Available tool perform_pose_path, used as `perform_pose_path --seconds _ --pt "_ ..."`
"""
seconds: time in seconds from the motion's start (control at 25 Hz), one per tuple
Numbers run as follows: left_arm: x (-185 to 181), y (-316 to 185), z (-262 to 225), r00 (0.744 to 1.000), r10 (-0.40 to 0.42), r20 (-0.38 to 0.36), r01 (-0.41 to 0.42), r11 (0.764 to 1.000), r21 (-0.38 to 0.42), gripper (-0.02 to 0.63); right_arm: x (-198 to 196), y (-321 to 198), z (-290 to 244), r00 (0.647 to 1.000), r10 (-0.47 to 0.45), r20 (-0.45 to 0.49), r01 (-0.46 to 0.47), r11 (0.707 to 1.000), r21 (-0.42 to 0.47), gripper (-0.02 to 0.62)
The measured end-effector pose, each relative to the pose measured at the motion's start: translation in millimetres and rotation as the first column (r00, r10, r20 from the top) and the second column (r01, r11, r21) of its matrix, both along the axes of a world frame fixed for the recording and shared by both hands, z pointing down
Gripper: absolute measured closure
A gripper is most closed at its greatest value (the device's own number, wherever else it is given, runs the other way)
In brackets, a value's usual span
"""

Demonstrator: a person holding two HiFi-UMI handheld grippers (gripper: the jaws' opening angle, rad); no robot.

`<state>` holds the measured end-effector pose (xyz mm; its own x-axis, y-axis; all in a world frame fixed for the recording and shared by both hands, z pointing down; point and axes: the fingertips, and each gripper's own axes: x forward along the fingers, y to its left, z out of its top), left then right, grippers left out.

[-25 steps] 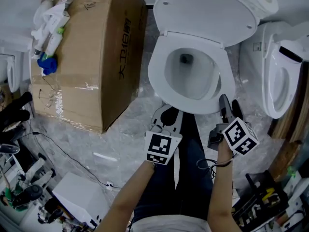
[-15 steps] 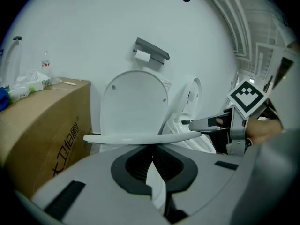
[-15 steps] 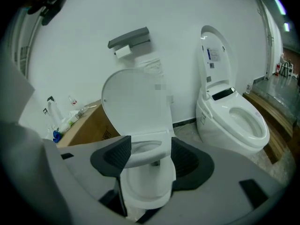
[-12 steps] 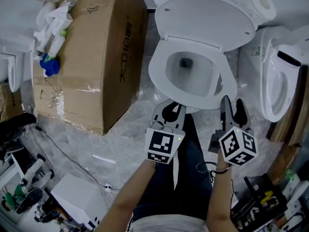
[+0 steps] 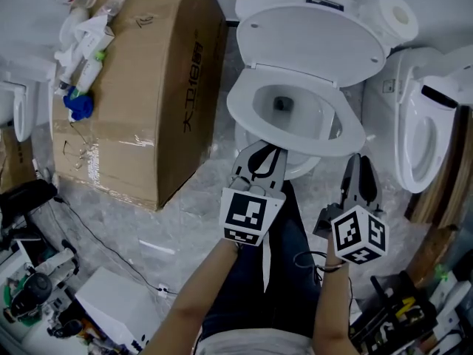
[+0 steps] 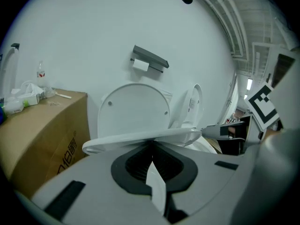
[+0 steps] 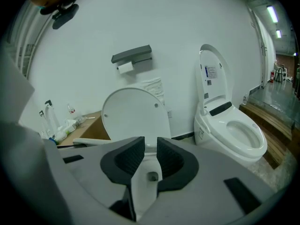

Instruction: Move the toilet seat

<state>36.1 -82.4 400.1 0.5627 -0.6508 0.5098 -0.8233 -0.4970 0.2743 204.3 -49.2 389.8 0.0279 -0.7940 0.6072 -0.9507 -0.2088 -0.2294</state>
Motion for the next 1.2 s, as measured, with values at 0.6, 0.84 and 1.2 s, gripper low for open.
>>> perform_pose_path --seconds 0.6,0.84,1.2 --pt "9 -56 -25 1.0 -0.027 -0.011 0.028 0.996 0.089 0.592 -11 -22 8 0.998 -0.061 -0.009 0.061 0.998 -0.02 0.513" --pt "12 -76 -30 1.0 -0.03 -0.001 0.03 0.993 0.112 0.592 -17 -43 5 0.994 -0.106 -0.038 0.106 0.994 -0.01 0.542" --pt "20 -111 -38 0.999 -0.05 0.002 0.05 0.989 0.137 0.592 -20 -74 -2 0.99 -0.139 -0.021 0.14 0.99 0.025 0.552"
